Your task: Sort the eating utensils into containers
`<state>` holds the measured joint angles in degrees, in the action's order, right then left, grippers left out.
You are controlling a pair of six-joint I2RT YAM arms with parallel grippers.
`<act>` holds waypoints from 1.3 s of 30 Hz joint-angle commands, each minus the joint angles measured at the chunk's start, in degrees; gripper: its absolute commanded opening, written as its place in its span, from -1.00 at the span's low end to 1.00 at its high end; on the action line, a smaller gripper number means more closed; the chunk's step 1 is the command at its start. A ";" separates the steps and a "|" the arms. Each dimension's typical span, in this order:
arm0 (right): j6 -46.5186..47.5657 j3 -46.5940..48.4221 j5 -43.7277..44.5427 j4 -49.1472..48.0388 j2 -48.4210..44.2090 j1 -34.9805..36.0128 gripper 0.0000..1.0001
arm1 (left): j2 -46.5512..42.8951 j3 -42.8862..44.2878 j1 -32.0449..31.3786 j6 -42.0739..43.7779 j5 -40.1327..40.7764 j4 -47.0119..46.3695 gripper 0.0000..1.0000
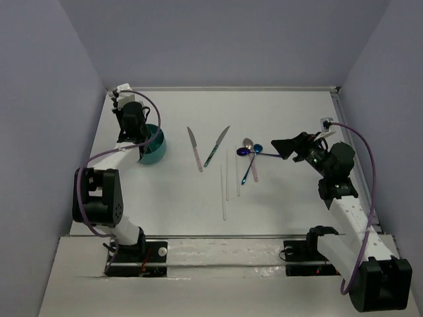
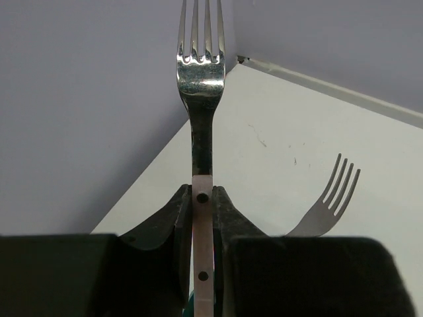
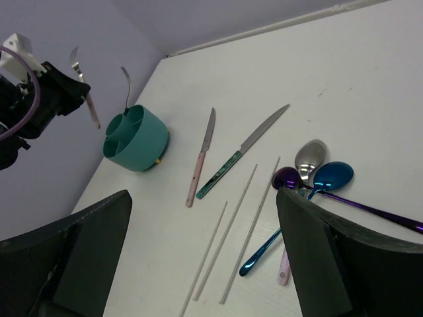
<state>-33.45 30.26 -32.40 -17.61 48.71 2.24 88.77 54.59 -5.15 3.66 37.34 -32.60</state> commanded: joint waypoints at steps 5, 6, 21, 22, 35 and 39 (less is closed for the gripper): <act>-0.12 0.76 -0.82 -2.87 -0.54 0.13 0.93 | 4.83 0.25 0.23 1.35 2.21 -10.20 -1.00; -0.12 0.76 -0.99 -2.79 -0.37 0.13 0.93 | 5.96 0.43 0.23 1.78 2.38 -10.55 -1.00; -0.03 0.68 -0.64 -2.79 -0.28 0.13 0.93 | 10.90 0.17 0.23 4.95 4.14 -15.74 -1.00; 0.05 0.76 -0.47 -2.87 -0.28 0.13 0.93 | 10.90 0.08 0.23 4.95 4.32 -15.83 -1.00; 1.20 1.03 1.20 -0.68 -2.57 0.13 0.94 | 9.58 -3.08 -4.26 6.80 8.27 -16.45 -1.00; 1.11 1.12 0.85 -0.76 -2.83 0.13 0.94 | 8.53 -3.08 -4.26 5.22 8.45 -13.73 -0.78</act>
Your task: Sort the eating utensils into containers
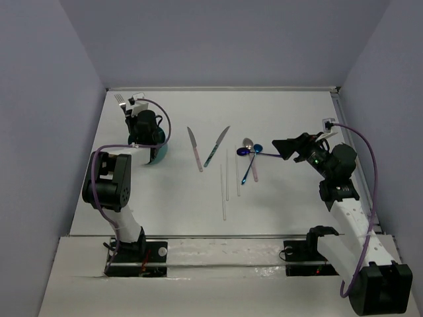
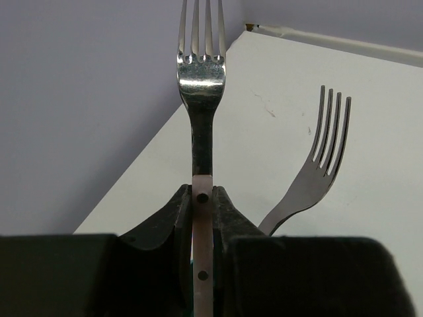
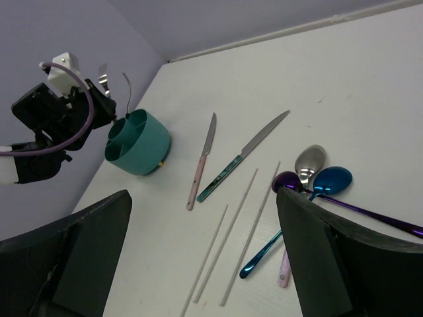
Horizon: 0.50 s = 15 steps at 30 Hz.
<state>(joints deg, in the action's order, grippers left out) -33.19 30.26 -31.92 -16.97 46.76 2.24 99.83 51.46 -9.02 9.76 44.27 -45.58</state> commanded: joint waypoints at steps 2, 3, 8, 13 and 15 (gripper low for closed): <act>0.76 0.94 0.54 -1.40 -0.97 0.13 0.94 | -2.89 0.13 -0.39 -1.67 1.26 1.19 -0.68; 0.67 0.94 0.55 -1.40 -0.97 0.13 0.94 | -2.89 0.04 -0.39 -1.93 1.34 1.20 -0.68; 0.67 0.85 0.81 -1.83 -0.53 0.13 0.94 | -4.64 -1.10 -0.92 -3.87 1.34 3.48 -0.62; 0.23 0.68 0.81 -2.80 1.93 0.13 0.94 | -5.87 -2.15 -2.84 -5.62 1.87 4.71 -0.47; 0.06 0.59 0.37 -3.16 2.19 0.13 0.94 | -6.58 -2.51 -3.37 -6.94 2.13 5.50 -0.47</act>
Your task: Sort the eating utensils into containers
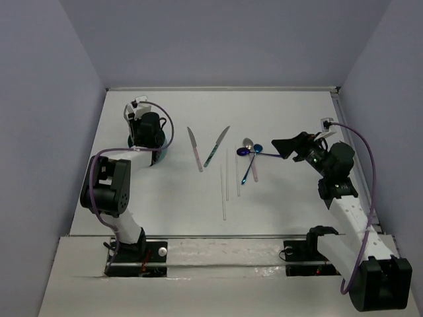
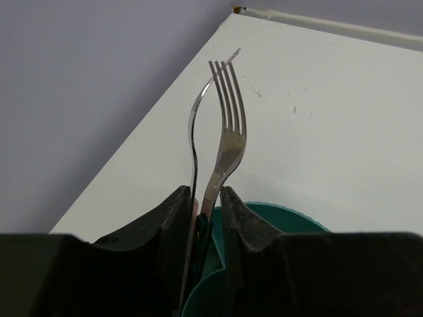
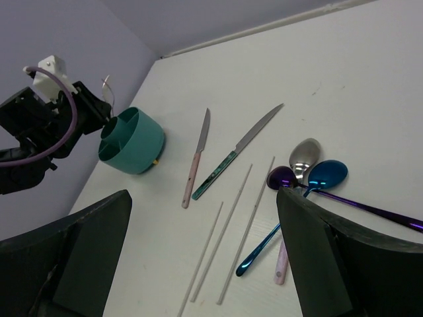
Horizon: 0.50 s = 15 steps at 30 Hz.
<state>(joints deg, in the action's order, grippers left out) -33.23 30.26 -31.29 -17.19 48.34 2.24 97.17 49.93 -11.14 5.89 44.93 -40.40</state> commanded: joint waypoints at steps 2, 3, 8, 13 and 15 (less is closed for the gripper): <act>0.10 0.59 -0.26 -2.94 0.27 0.13 0.94 | -4.44 -1.59 -1.95 -3.86 2.27 0.85 -0.41; 0.10 0.59 -0.18 -2.94 0.18 0.13 0.94 | -5.14 -1.85 -1.96 -4.22 2.79 1.20 -0.39; -0.16 0.68 -0.35 -2.85 0.88 0.13 0.94 | -8.83 -1.42 -3.89 -5.54 3.59 2.52 -0.19; -0.25 1.03 -0.97 -2.58 1.67 0.13 0.93 | -16.12 1.48 -6.17 -10.10 0.17 9.18 -0.17; -0.25 1.03 -0.97 -2.50 1.67 0.13 0.93 | -18.49 4.37 -7.83 -15.35 -4.29 15.66 -0.17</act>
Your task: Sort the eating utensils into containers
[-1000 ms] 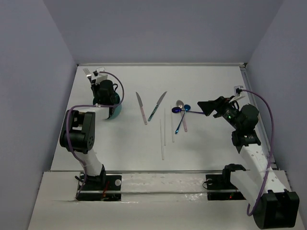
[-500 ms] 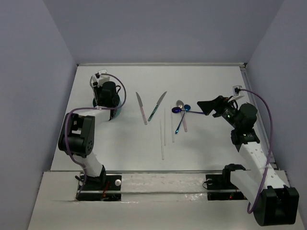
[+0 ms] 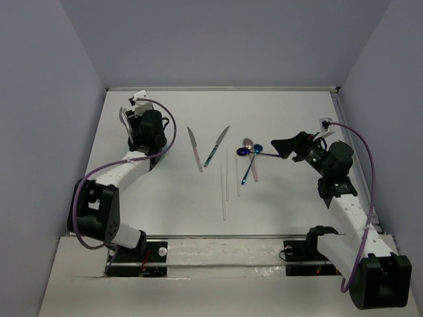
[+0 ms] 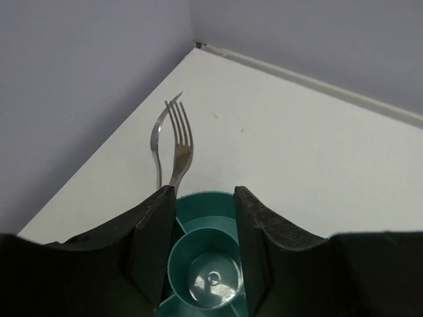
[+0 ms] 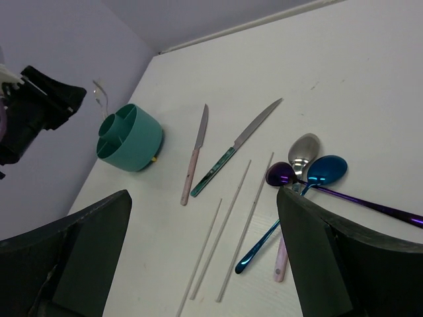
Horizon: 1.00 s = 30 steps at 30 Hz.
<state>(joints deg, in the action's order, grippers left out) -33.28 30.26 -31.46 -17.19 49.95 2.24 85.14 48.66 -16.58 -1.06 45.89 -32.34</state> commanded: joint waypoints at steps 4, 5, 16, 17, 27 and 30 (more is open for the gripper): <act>-0.12 1.12 -0.79 -2.15 -0.12 0.13 0.94 | -7.45 12.31 -7.84 -16.51 -14.41 18.26 -0.13; -0.12 1.12 -0.79 -2.15 -0.21 0.13 0.94 | -7.36 13.03 -9.25 -17.48 -16.08 19.67 0.02; -0.12 1.03 -0.53 -2.32 0.76 0.13 0.94 | 5.72 16.10 -17.44 -30.66 -22.95 31.89 0.51; -0.12 1.03 -0.53 -2.32 0.85 0.13 0.93 | 7.21 17.07 -17.96 -31.28 -22.69 32.25 0.50; -0.30 1.20 -1.23 -2.58 1.37 0.13 0.94 | 16.19 19.28 -19.02 -36.64 -17.85 36.82 0.17; -0.38 1.12 -1.23 -2.58 1.37 0.13 0.94 | 17.51 18.66 -19.02 -37.61 -17.59 37.17 0.02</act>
<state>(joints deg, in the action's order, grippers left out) -33.32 30.26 -31.79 -17.19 51.33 2.24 102.26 67.13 -35.27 -35.59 26.17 4.32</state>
